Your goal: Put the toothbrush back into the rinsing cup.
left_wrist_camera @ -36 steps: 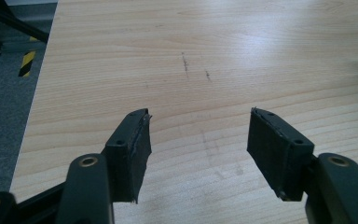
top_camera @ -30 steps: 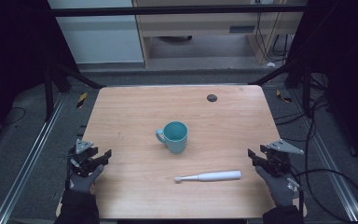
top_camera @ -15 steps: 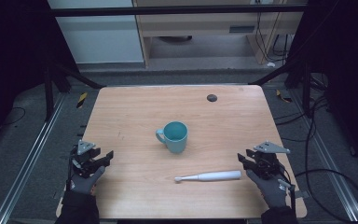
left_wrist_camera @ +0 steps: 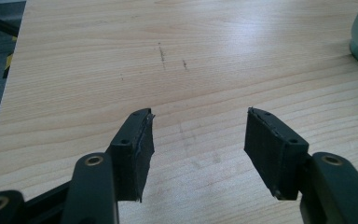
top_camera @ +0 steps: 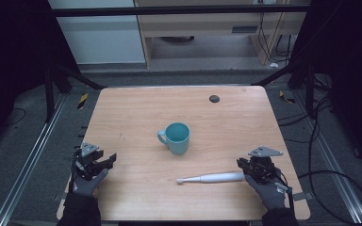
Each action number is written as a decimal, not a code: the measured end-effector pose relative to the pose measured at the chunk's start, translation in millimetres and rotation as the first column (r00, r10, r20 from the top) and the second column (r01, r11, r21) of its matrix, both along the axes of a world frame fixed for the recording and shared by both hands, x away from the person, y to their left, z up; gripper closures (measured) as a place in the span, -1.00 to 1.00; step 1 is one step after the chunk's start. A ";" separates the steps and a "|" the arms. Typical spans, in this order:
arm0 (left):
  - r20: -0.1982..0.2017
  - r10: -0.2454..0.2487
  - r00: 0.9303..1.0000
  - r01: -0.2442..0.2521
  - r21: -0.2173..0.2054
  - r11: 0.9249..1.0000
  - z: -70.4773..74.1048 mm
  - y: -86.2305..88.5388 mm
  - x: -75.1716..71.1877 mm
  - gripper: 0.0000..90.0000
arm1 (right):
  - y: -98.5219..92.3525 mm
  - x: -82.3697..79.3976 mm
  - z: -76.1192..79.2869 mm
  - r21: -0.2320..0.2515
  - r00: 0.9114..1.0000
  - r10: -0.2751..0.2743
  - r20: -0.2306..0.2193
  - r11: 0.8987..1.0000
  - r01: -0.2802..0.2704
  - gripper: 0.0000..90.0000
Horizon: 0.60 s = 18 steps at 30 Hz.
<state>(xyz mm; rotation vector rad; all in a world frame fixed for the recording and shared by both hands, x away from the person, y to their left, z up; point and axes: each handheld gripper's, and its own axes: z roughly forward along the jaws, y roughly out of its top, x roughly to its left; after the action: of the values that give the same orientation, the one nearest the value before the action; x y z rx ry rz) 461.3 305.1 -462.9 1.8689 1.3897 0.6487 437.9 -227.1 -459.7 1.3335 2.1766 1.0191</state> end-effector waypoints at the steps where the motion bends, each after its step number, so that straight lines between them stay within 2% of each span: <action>1: 0.000 0.000 1.000 0.000 0.000 1.000 0.0 0.0 0.0 -0.08 | 0.0 0.0 0.0 0.000 1.000 0.000 0.000 1.000 0.000 0.87; 7: -0.001 0.002 1.000 -0.002 -0.001 1.000 -0.4 -0.3 0.2 -0.08 | 1.3 2.2 -6.4 -0.011 1.000 0.001 -0.028 1.000 -0.002 0.99; 10: -0.002 -0.002 1.000 0.002 0.004 1.000 -0.8 -0.5 0.7 -0.08 | 1.4 3.6 -7.7 -0.006 0.999 0.006 -0.038 1.000 -0.007 1.00; 18: -0.004 -0.002 1.000 0.002 0.008 1.000 -1.3 -1.4 0.5 -0.08 | 6.2 6.7 -14.9 -0.031 0.997 0.022 -0.069 0.999 -0.024 1.00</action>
<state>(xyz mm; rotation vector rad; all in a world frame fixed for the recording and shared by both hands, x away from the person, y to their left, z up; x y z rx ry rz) 461.8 303.7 -464.2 1.8785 1.3897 0.6515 444.7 -221.0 -474.6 1.3513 2.2536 0.9562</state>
